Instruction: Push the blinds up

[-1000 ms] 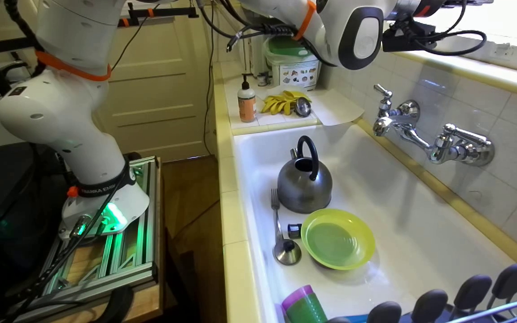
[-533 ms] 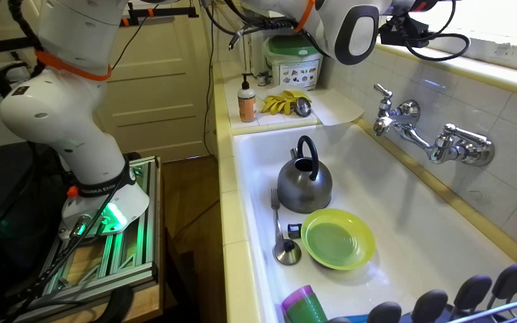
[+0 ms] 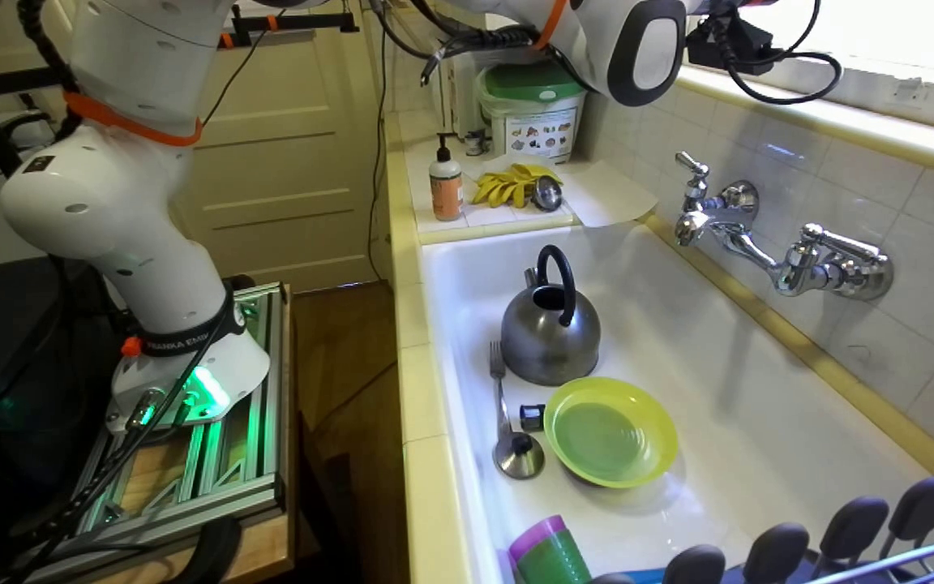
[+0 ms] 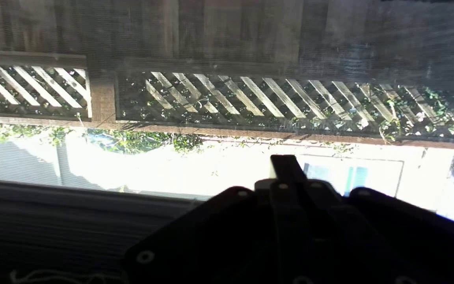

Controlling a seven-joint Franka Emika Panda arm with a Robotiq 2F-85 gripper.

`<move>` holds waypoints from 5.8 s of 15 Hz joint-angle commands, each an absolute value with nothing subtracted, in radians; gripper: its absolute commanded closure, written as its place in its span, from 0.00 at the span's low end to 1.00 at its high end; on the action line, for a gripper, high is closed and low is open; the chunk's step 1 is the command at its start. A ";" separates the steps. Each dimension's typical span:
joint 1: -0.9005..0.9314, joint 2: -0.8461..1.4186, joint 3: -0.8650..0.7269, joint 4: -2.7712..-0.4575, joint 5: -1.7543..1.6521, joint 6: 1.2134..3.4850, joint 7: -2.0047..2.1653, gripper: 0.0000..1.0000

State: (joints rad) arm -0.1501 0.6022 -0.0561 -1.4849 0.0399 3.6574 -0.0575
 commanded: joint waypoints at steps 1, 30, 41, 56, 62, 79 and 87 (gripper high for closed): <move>-0.140 0.618 -0.061 -1.427 0.044 3.682 -0.026 1.00; 0.035 0.773 -0.378 -0.839 0.347 3.544 -0.302 1.00; 0.051 0.867 -0.628 -0.662 0.485 3.473 -0.290 1.00; 0.121 0.909 -0.805 -0.804 0.652 3.424 -0.292 1.00; 0.269 0.824 -0.890 -1.049 0.698 3.308 -0.303 1.00; 1.236 0.673 -1.714 -1.746 0.279 2.502 0.190 0.11; 1.604 0.567 -1.979 -1.811 0.273 2.061 0.274 0.00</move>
State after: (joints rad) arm 1.4873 0.6467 -1.8813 -1.7702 0.2590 2.1526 0.2666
